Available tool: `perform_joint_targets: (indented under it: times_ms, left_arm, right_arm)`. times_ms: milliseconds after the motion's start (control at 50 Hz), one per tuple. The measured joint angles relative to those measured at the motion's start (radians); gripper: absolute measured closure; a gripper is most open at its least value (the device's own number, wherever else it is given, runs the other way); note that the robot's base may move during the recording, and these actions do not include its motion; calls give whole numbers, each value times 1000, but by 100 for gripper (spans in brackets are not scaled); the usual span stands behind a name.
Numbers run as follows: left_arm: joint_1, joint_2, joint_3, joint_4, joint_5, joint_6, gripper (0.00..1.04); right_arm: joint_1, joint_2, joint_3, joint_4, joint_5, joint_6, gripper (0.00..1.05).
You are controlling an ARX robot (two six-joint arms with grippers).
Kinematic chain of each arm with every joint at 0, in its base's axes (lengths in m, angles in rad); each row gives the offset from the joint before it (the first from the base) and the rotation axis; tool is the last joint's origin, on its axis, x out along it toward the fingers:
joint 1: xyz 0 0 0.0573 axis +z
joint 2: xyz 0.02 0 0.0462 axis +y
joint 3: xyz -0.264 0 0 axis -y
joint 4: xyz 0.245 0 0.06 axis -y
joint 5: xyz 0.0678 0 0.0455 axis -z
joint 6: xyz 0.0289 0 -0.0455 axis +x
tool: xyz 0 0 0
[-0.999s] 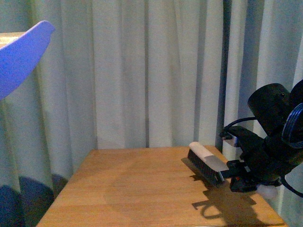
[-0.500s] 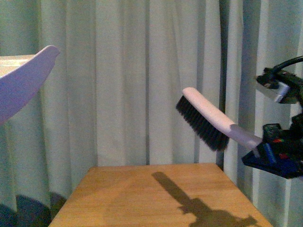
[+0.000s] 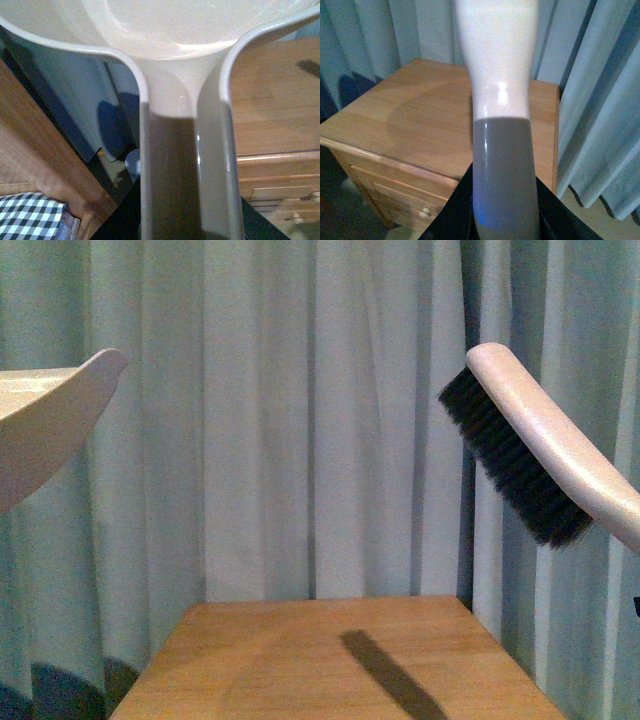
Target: Clean up trash
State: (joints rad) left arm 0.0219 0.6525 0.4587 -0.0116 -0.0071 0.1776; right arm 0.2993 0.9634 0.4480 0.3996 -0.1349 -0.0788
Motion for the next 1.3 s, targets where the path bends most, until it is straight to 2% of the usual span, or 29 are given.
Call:
perform_joint_targets:
  times_ms: [1299]
  left_arm:
    - [0, -2, -4, 4, 1, -6, 81]
  right_arm:
    - [-3, -2, 0, 1, 0, 8, 85]
